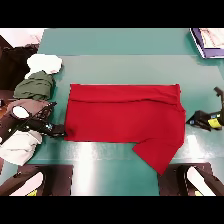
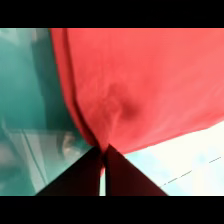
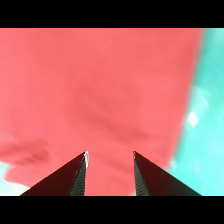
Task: Fold the shirts.
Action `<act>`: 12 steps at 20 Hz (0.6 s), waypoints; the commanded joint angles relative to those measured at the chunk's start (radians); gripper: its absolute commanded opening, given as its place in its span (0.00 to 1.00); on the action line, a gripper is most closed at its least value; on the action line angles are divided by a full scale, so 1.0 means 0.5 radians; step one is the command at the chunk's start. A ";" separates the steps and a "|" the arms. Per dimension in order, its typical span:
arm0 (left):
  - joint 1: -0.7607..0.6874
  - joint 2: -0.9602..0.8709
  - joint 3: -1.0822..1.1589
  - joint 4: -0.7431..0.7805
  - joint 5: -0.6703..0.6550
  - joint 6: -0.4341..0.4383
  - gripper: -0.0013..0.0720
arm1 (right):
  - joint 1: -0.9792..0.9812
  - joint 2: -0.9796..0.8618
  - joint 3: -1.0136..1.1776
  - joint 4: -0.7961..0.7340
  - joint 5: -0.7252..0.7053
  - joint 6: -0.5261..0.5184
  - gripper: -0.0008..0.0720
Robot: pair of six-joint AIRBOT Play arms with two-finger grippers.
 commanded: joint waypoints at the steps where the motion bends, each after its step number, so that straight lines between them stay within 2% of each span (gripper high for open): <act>1: -0.002 0.002 0.076 -0.025 0.003 -0.003 0.05 | -0.001 0.002 -0.150 -0.295 0.214 0.091 0.69; 4: -0.002 0.002 0.109 -0.062 0.008 -0.002 0.05 | 0.014 0.002 -0.431 -0.286 0.110 0.129 0.68; 6: -0.002 0.002 0.109 -0.061 0.009 -0.002 0.05 | 0.015 0.002 -0.565 -0.243 -0.021 0.136 0.62; 12: -0.002 0.001 0.109 -0.064 0.008 -0.002 0.05 | 0.016 0.002 -0.703 -0.081 -0.278 0.134 0.59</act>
